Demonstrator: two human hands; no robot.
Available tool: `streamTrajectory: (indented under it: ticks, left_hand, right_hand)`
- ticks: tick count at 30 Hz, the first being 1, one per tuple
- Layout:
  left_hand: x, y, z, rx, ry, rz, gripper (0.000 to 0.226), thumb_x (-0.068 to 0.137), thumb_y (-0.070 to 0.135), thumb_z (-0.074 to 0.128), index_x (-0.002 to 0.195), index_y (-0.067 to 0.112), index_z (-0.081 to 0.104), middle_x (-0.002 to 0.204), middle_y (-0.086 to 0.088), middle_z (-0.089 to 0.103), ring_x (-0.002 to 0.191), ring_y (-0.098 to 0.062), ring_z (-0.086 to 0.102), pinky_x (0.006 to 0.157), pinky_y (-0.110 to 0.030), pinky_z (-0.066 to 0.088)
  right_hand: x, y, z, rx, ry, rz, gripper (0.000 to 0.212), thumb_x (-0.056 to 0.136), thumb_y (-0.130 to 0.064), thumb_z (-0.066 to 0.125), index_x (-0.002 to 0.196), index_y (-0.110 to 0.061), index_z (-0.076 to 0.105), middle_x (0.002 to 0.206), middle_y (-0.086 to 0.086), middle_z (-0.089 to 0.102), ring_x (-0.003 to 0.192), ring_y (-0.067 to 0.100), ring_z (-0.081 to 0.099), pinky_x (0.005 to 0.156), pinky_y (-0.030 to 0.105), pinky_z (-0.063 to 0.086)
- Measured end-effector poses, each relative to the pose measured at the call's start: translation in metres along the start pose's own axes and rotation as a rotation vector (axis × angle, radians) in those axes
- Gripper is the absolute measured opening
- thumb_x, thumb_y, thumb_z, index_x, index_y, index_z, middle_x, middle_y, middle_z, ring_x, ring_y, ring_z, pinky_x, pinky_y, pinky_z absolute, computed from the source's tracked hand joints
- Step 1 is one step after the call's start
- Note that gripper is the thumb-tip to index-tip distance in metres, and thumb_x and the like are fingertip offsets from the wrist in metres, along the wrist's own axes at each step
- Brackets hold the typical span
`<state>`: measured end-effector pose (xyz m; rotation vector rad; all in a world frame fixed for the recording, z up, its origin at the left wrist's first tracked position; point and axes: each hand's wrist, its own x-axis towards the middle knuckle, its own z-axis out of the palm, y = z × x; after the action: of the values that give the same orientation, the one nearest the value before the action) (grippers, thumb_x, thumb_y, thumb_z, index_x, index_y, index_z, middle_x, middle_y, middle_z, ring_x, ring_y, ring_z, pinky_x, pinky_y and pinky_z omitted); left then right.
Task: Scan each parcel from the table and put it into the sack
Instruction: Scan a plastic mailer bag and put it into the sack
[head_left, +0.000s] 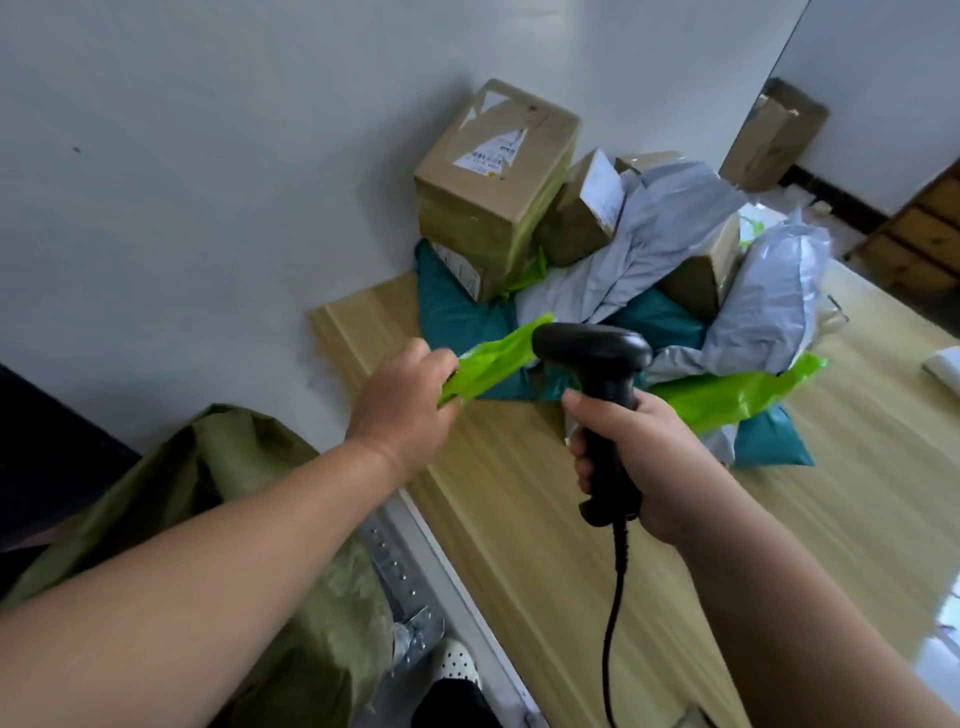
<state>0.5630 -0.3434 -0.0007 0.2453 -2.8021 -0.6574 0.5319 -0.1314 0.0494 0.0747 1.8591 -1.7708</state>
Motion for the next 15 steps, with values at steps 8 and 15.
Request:
streamTrajectory:
  ticks: [8, 15]
  left_hand:
    - [-0.082, -0.009, 0.021, 0.052, -0.513, 0.051, 0.044, 0.089, 0.038, 0.061, 0.131, 0.023, 0.052, 0.128, -0.002, 0.048, 0.121, -0.022, 0.041, 0.099, -0.035, 0.038]
    - [-0.083, -0.023, 0.018, -0.150, -0.371, -0.383, 0.049, 0.085, 0.041, 0.065, 0.126, 0.015, 0.054, 0.122, -0.012, 0.057, 0.110, -0.029, 0.057, 0.090, -0.035, 0.047]
  right_hand:
    - [-0.073, 0.038, 0.004, 0.023, 0.086, 0.023, 0.025, 0.089, -0.025, 0.070, 0.081, -0.013, 0.049, 0.056, 0.005, 0.053, 0.043, 0.020, 0.045, 0.047, 0.031, 0.038]
    - [-0.077, 0.063, 0.005, -0.031, 0.145, 0.045, 0.020, 0.091, -0.021, 0.068, 0.086, -0.010, 0.052, 0.057, 0.006, 0.056, 0.047, 0.020, 0.052, 0.046, 0.029, 0.043]
